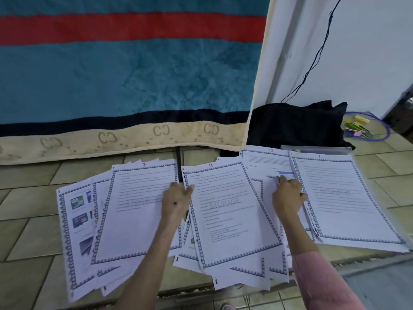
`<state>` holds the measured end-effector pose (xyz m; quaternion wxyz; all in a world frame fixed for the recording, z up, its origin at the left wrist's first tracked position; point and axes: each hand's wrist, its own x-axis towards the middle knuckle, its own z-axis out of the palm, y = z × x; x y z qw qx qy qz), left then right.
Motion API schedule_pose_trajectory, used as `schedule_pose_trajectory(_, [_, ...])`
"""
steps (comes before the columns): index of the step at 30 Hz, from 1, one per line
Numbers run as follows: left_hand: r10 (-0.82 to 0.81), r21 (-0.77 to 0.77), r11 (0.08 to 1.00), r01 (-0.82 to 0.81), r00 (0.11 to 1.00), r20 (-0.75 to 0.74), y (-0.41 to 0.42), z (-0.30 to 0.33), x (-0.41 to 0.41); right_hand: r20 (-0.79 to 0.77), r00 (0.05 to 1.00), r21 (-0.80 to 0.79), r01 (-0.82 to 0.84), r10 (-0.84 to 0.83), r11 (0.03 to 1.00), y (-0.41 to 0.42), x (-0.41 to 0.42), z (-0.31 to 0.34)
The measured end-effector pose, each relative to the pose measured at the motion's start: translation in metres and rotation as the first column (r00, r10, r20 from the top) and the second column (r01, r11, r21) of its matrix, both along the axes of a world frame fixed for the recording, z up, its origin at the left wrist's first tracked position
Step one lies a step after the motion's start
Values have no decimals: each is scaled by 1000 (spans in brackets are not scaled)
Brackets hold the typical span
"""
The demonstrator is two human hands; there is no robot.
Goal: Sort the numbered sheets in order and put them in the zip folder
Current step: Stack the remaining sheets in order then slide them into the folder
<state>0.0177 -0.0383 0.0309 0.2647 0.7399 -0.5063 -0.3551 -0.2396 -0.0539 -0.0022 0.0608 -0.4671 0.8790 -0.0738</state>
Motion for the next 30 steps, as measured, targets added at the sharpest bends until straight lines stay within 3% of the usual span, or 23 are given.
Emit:
schedule_pose_trajectory(6, [-14, 103, 995, 10, 999, 39, -18, -24, -26, 38, 999, -42, -9, 10, 999, -4, -15, -5])
schedule_pose_trajectory(9, [-5, 27, 1000, 3, 998, 59, -22, -21, -21, 58, 998, -65, -9, 13, 998, -8, -20, -3])
schedule_pose_trajectory(16, [238, -115, 964, -241, 971, -36, -36, -4, 26, 34, 996, -40, -77, 79, 996, -10, -26, -9])
schedule_pose_trajectory(22, [468, -166, 880, -445, 872, 147, -31, 0, 106, 16, 995, -39, -101, 102, 994, -10, -26, -8])
schedule_pose_trajectory(28, [523, -94, 848, -521, 798, 300, -22, -11, 114, -1, 995, -44, -98, 98, 994, -10, -22, -7])
schedule_pose_trajectory(30, [513, -171, 855, -490, 748, 421, -23, -10, 98, 7, 995, -48, -96, 96, 994, -9, -23, -7])
